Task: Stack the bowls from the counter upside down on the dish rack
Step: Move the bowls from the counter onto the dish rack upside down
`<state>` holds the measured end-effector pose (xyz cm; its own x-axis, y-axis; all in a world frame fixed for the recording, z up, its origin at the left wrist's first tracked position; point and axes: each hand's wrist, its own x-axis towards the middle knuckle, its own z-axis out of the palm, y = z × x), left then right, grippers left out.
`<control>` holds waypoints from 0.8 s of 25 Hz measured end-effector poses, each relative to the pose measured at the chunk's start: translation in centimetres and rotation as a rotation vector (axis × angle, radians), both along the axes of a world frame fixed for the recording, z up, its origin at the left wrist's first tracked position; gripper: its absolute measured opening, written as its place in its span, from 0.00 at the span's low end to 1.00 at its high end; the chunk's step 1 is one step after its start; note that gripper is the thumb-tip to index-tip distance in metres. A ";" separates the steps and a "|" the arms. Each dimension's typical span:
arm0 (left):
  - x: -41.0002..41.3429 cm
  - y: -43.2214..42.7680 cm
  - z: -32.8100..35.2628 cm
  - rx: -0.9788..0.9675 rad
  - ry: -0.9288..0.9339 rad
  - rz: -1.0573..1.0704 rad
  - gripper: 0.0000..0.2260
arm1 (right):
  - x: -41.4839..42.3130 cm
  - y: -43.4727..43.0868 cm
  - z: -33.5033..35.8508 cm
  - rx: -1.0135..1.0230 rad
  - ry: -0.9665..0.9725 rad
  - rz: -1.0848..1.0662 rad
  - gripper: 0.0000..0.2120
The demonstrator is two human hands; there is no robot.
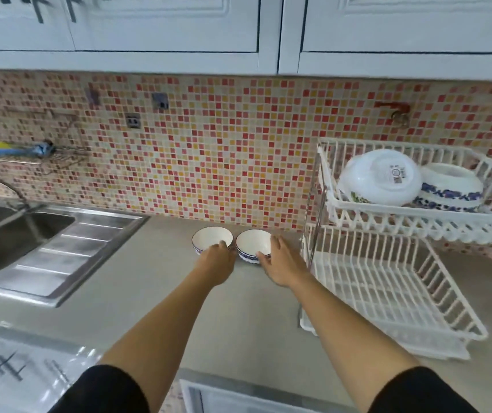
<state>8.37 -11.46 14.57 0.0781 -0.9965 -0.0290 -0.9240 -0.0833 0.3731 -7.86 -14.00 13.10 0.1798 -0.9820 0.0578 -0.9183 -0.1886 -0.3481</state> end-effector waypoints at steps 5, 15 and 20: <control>0.9 -4.1 -4.7 0.047 0.066 0.031 0.17 | -0.7 -5.1 -5.5 0.103 -0.022 -0.181 0.32; 1.1 -18.6 -12.7 0.190 0.238 0.103 0.19 | 1.9 -18.1 -12.2 0.240 -0.228 -0.543 0.29; -0.8 -22.9 -15.4 0.322 0.310 0.153 0.23 | 2.3 -21.6 -14.9 0.336 -0.302 -0.622 0.27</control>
